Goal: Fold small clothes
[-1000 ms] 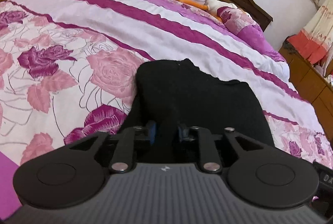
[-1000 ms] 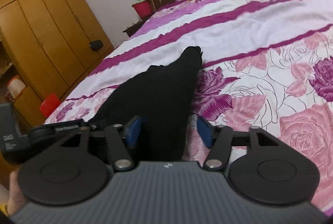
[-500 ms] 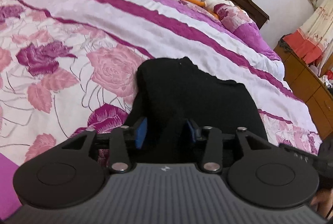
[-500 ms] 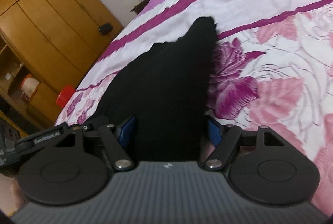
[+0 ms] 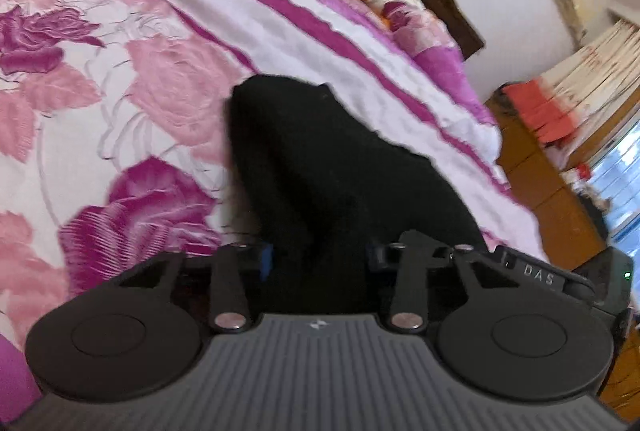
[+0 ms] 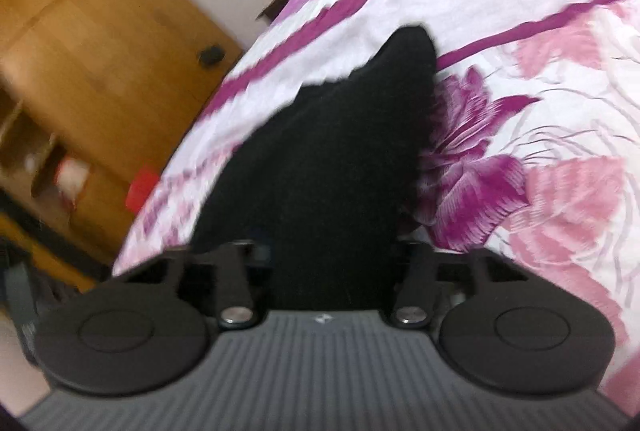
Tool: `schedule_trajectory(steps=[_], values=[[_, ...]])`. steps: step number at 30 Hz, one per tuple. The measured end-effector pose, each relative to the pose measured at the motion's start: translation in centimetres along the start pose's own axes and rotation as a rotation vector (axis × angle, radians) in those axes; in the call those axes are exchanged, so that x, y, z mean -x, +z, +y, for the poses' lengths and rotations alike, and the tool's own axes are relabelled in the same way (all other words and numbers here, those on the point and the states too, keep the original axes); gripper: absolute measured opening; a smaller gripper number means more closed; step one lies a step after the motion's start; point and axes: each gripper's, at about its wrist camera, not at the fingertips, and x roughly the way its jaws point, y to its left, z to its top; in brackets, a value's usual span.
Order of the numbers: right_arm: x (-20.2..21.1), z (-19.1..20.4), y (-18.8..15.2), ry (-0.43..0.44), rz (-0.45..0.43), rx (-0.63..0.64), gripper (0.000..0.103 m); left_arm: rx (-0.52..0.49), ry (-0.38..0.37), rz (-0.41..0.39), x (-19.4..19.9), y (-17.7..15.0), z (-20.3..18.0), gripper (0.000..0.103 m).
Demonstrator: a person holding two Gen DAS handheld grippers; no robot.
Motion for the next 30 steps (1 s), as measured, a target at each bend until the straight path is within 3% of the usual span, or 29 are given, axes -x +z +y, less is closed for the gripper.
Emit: schedule_trajectory(steps=[4, 8, 14, 18, 22, 24, 27, 30], values=[[3.2, 1.4, 1.2, -0.014, -0.042, 0.033, 0.037, -0.021, -0.075, 0.004, 0.8, -0.5, -2.6, 0.039], [7.1, 1.3, 2.2, -0.061, -0.01, 0.051, 0.037, -0.059, -0.112, 0.039, 0.7, -2.4, -6.1, 0.039], [12.6, -2.0, 1.5, -0.117, 0.02, 0.038, 0.037, -0.095, -0.134, 0.12, -0.2, -6.7, -10.4, 0.039], [13.7, -4.5, 0.1, -0.148, 0.034, 0.019, 0.039, -0.144, -0.071, 0.159, -1.4, -9.0, -11.4, 0.042], [12.7, -6.5, -1.7, -0.161, 0.041, 0.026, 0.053, -0.101, 0.011, 0.163, -2.0, -9.2, -10.7, 0.054], [12.7, -6.7, -2.3, -0.147, 0.025, 0.047, 0.054, -0.082, 0.037, 0.137, -1.5, -8.7, -10.7, 0.054], [13.3, -6.2, -2.1, -0.151, 0.019, 0.087, 0.056, -0.141, 0.106, 0.067, -1.1, -7.6, -11.9, 0.058], [14.6, -5.1, -1.4, -0.188, -0.014, 0.132, 0.056, -0.186, 0.151, 0.066, -2.3, -6.7, -12.7, 0.059]])
